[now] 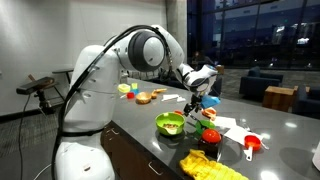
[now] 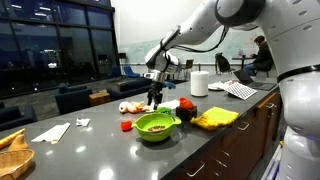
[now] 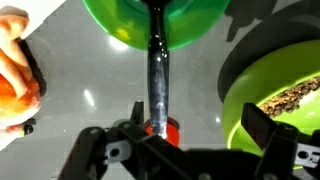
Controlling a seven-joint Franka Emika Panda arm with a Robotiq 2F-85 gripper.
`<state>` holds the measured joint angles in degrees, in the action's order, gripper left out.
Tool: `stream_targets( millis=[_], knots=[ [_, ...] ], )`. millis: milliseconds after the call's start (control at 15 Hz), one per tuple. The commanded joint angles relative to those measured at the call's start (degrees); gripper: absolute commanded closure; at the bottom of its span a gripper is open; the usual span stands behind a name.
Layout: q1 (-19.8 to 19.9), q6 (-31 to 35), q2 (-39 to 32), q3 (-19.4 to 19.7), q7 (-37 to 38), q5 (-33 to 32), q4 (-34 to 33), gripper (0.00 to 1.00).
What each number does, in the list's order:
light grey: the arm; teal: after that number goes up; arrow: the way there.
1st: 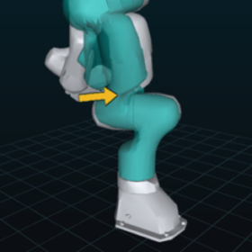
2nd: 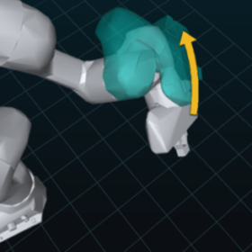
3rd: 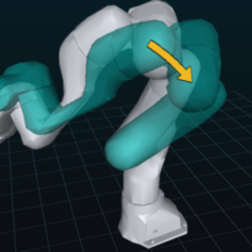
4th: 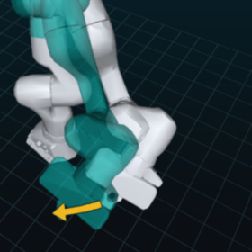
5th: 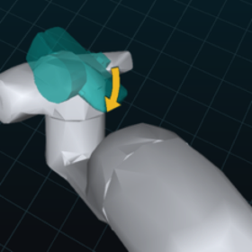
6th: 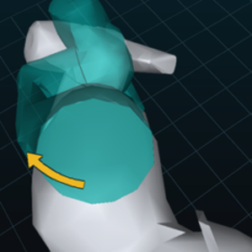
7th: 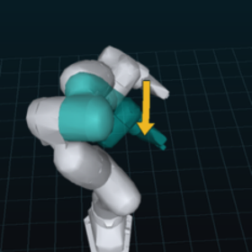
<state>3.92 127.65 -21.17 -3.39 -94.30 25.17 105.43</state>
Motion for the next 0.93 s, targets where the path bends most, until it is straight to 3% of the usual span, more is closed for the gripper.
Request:
stream_targets(
  millis=[0,333,800,867],
  knots=[
    [-1.96,-1.50,6.53,0.13,7.74,-8.09,4.27,0.00],
    [-5.43,-7.66,11.58,-0.20,22.61,-20.22,5.75,0.00],
    [-9.59,-14.68,16.56,-2.61,38.60,-31.16,7.31,0.00],
    [-8.32,-13.48,13.42,-2.47,34.78,-28.42,4.94,0.00]
  ],
)
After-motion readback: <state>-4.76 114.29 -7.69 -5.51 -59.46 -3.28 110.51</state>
